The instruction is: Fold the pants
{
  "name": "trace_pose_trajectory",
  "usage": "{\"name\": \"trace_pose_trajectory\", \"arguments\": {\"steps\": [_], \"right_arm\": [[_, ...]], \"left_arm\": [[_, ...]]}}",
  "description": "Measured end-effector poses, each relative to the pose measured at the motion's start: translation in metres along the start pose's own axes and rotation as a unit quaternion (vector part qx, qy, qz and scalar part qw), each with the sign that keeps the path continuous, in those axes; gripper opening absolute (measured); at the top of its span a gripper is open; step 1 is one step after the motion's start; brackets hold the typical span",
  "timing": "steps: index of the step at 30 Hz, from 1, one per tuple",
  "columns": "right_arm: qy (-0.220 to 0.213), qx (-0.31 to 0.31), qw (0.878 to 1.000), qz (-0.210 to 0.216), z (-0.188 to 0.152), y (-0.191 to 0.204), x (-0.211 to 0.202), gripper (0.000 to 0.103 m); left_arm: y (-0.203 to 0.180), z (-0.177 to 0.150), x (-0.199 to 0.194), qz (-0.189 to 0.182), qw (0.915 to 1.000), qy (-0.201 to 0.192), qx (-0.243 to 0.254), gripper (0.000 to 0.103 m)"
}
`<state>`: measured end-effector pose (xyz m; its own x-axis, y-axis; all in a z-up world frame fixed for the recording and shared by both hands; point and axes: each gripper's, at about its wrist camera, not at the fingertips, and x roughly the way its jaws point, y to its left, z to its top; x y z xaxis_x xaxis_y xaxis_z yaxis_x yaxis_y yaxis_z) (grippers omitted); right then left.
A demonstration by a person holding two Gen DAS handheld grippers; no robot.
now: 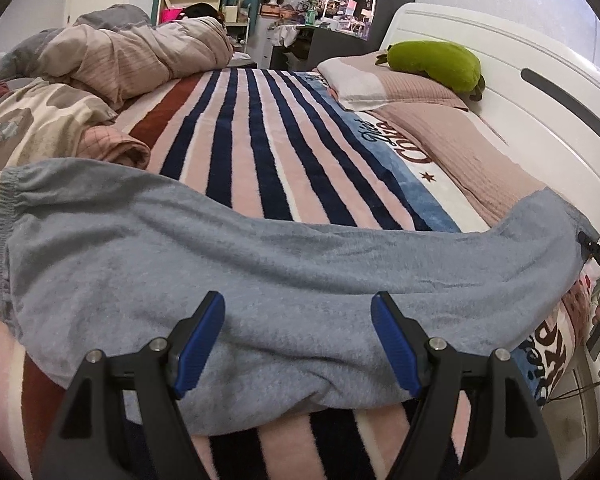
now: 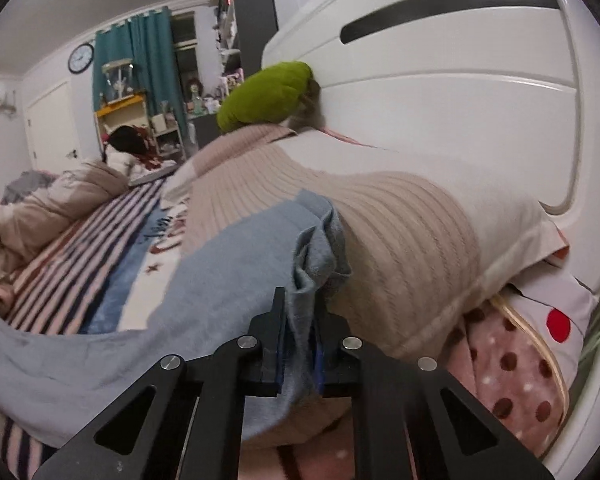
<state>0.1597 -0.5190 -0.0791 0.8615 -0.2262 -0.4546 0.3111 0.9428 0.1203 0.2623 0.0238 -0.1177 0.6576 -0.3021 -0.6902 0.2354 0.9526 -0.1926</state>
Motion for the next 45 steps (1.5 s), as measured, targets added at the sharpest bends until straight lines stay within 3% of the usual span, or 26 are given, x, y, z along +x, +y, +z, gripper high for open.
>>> {"name": "trace_pose_trajectory", "arguments": {"steps": [5,10,14,16,20,26,28,29,31,33,34,38,45], "right_arm": [[-0.043,-0.046,0.998,0.017,0.029,0.036,-0.021,0.002],[-0.064,-0.103,0.99,0.069,0.06,0.095,-0.044,0.0],[-0.03,-0.155,0.982,0.102,0.072,0.152,-0.045,0.0],[-0.006,-0.168,0.981,0.1,0.071,0.169,-0.041,0.0],[0.026,-0.128,0.988,0.08,0.066,0.165,-0.033,0.001],[0.041,-0.071,0.997,-0.003,0.045,0.097,-0.031,0.002],[0.046,-0.056,0.997,-0.021,0.036,0.071,-0.033,0.012],[0.049,-0.052,0.997,-0.016,0.032,0.065,-0.033,0.028],[0.062,-0.06,0.996,0.008,0.021,0.062,-0.032,0.041],[0.062,-0.097,0.993,0.035,0.011,0.078,-0.03,0.041],[0.06,-0.12,0.99,0.04,0.008,0.088,-0.031,0.046],[0.057,-0.22,0.972,0.063,-0.013,0.141,-0.023,0.084],[0.076,-0.361,0.929,-0.031,-0.058,0.197,0.028,0.085]], "left_arm": [[0.01,-0.004,-0.021,0.003,0.9998,-0.02,-0.009,0.072],[0.033,-0.014,-0.048,0.006,0.9986,-0.04,-0.033,0.072],[0.051,-0.029,-0.068,0.008,0.9975,-0.052,-0.047,0.072],[0.059,-0.037,-0.077,0.012,0.9974,-0.053,-0.047,0.072],[0.069,-0.049,-0.082,0.015,0.9977,-0.041,-0.051,0.072],[0.067,-0.054,-0.076,0.018,0.9977,-0.031,-0.057,0.072],[0.061,-0.052,-0.073,0.014,0.9979,-0.026,-0.058,0.072],[0.058,-0.051,-0.072,0.011,0.998,-0.025,-0.057,0.072],[0.049,-0.048,-0.069,0.009,0.9981,-0.025,-0.056,0.072],[0.041,-0.045,-0.069,0.006,0.9982,-0.027,-0.053,0.072],[0.036,-0.044,-0.069,0.004,0.9983,-0.028,-0.051,0.072],[0.028,-0.04,-0.072,-0.002,0.9986,-0.031,-0.042,0.072],[0.04,-0.044,-0.077,0.005,0.9982,-0.033,-0.05,0.072]]}}
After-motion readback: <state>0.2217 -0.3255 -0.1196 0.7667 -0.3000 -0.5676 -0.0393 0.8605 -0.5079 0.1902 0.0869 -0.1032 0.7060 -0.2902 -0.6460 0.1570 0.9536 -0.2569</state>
